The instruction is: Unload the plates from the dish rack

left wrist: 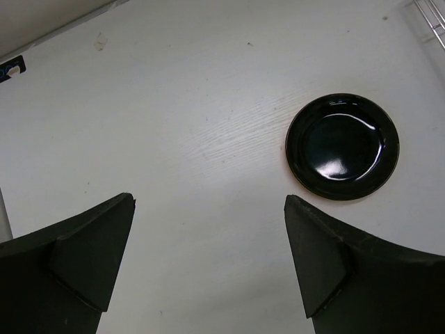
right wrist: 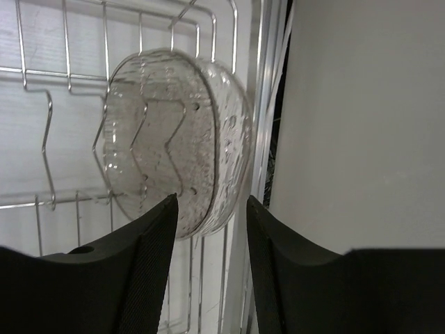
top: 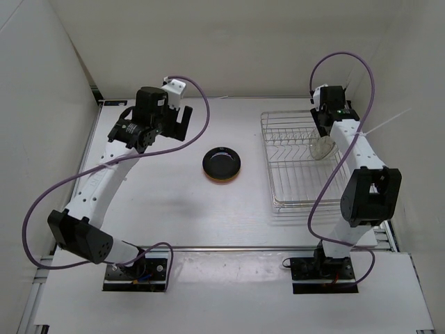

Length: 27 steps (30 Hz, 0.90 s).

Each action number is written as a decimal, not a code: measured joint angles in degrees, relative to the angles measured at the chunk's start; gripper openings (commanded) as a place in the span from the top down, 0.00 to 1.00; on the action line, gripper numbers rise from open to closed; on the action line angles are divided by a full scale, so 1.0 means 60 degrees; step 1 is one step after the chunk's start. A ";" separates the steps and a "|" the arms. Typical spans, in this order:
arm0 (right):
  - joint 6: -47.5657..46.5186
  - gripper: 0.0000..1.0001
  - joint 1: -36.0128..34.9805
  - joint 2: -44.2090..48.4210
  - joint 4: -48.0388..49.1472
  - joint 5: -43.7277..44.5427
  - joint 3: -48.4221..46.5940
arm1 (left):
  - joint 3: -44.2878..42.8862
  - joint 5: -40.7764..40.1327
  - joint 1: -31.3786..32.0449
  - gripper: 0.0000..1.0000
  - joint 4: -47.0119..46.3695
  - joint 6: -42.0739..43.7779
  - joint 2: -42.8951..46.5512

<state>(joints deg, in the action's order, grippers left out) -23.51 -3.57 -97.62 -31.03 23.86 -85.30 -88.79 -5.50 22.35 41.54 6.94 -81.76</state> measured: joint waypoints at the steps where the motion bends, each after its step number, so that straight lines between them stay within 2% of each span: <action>1: -0.0076 0.52 0.0029 -0.0087 0.0036 0.0047 -0.0138 | 0.0109 -0.0073 -0.0004 0.00 0.0022 0.0018 0.0084; 2: -0.0131 0.57 0.0047 -0.0168 0.0102 0.0076 -0.0233 | 0.0215 -0.0117 -0.0004 0.00 0.0004 0.0022 0.0160; 13: -0.0419 0.57 0.0160 -0.0896 0.0273 0.0295 -0.0517 | 0.0648 -0.0353 0.0000 0.00 -0.0004 0.0058 0.0459; 22: -0.0430 0.70 0.0211 -0.1078 0.0379 0.0328 -0.0517 | 0.0674 -0.0361 -0.0076 0.00 -0.0022 0.0055 0.0503; 27: -0.0408 0.70 0.0273 -0.1348 0.0415 0.0328 -0.0514 | 0.0678 -0.0193 -0.0280 0.00 -0.0033 0.0033 0.0503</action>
<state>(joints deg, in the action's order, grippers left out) -25.96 -1.93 -105.71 -28.53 25.82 -88.38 -84.73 -6.66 20.67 41.34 7.14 -78.74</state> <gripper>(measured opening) 0.299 0.997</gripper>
